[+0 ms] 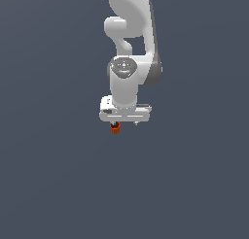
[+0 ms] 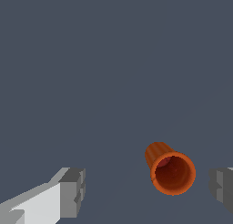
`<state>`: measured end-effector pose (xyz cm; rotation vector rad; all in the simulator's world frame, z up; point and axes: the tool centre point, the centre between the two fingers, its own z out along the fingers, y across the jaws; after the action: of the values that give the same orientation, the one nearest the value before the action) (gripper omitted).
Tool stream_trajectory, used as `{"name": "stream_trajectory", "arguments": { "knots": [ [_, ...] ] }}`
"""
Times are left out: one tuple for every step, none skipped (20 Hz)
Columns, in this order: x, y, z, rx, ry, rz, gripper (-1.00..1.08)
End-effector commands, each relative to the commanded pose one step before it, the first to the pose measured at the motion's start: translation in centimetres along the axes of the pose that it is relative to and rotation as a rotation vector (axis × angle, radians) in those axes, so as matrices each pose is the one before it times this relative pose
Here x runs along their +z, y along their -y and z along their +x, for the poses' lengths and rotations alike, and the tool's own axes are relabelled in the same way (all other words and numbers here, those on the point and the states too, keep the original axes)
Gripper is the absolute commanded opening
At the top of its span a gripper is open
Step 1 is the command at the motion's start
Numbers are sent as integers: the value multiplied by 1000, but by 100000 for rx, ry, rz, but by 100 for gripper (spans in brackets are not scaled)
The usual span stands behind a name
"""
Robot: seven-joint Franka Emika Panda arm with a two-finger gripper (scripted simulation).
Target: Pick up the object and move it to a goal position.
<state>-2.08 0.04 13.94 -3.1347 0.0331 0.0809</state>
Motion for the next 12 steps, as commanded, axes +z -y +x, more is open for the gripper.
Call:
{"name": "stream_trajectory", "arguments": {
  "knots": [
    [0, -1, 0, 0, 0, 0, 100],
    [-23, -1, 23, -60, -76, 13, 100],
    [-87, 9, 61, -197, -252, 49, 100],
    [-135, 8, 105, -312, -399, 76, 100],
    [-194, 14, 147, -439, -562, 105, 100],
    [-252, 20, 192, -562, -719, 130, 100],
    [-292, 27, 223, -631, -806, 140, 100],
    [-256, 31, 192, -528, -672, 114, 100],
    [-207, 31, 156, -403, -509, 85, 100],
    [-157, 33, 115, -281, -350, 60, 100],
    [-95, 27, 70, -145, -175, 32, 100],
    [-21, 12, 14, 0, 0, 0, 100]
  ]
}}
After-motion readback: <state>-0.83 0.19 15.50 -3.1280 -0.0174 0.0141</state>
